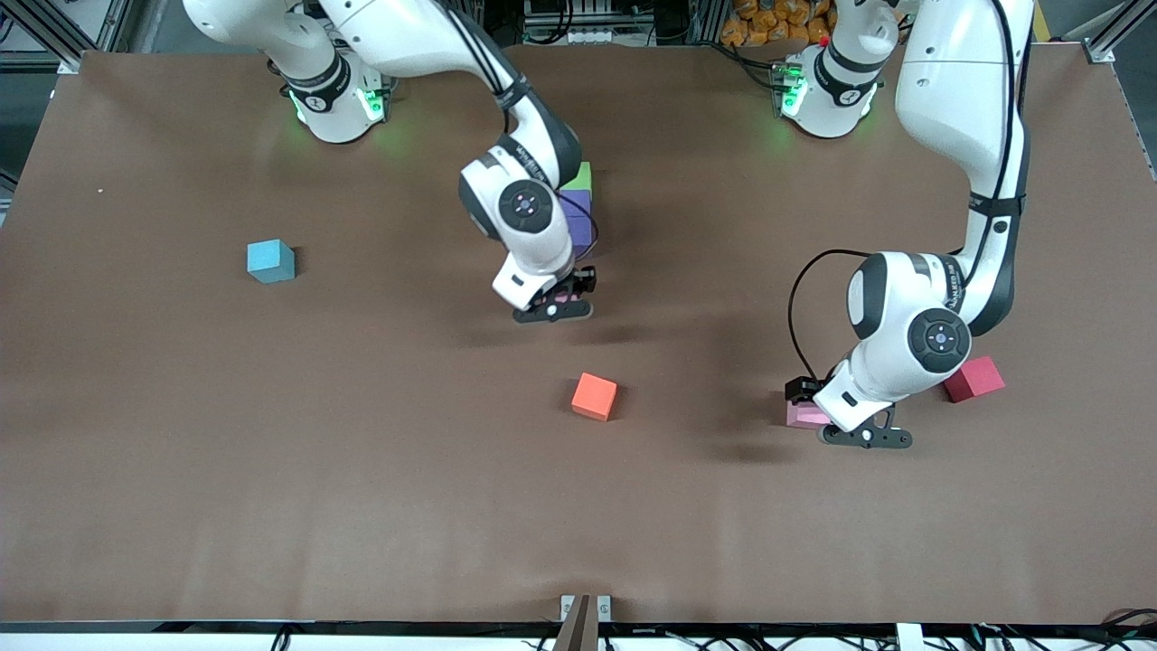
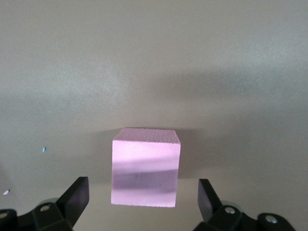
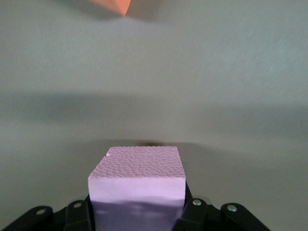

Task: Arrange blocks into number 1
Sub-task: 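Place the pink block in line with the right gripper while the left gripper grasps pink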

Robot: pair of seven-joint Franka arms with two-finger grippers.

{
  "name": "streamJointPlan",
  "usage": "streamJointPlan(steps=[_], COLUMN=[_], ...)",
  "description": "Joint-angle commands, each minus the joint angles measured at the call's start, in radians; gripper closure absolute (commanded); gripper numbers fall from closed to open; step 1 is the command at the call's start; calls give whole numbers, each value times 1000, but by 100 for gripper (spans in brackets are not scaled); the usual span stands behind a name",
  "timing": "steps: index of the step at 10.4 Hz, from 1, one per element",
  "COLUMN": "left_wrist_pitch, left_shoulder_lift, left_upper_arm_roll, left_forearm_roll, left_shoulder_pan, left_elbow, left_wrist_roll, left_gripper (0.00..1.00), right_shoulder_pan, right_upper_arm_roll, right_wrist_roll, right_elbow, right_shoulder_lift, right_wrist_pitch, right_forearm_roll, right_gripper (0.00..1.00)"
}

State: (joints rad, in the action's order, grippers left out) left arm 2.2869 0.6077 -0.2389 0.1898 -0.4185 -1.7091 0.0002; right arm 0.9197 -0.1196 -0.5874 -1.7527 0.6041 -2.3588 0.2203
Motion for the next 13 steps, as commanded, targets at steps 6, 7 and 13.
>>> streamJointPlan(steps=[6, 7, 13], left_wrist_pitch=[52, 52, 85], left_shoulder_lift=[63, 72, 80], left_upper_arm_roll=[1, 1, 3], left_forearm_roll=[16, 16, 14], left_shoulder_pan=[9, 9, 9], left_elbow=[16, 16, 14], left_wrist_roll=[26, 26, 26], left_gripper=[0, 0, 100], right_shoulder_pan=[96, 102, 125], right_upper_arm_roll=[-6, -6, -5], right_wrist_roll=[-69, -69, -71], right_elbow=[-77, -99, -103], right_shoulder_lift=[-6, -10, -9], right_wrist_pitch=[-51, -57, -76], right_forearm_roll=[1, 1, 2], right_gripper=[39, 39, 30])
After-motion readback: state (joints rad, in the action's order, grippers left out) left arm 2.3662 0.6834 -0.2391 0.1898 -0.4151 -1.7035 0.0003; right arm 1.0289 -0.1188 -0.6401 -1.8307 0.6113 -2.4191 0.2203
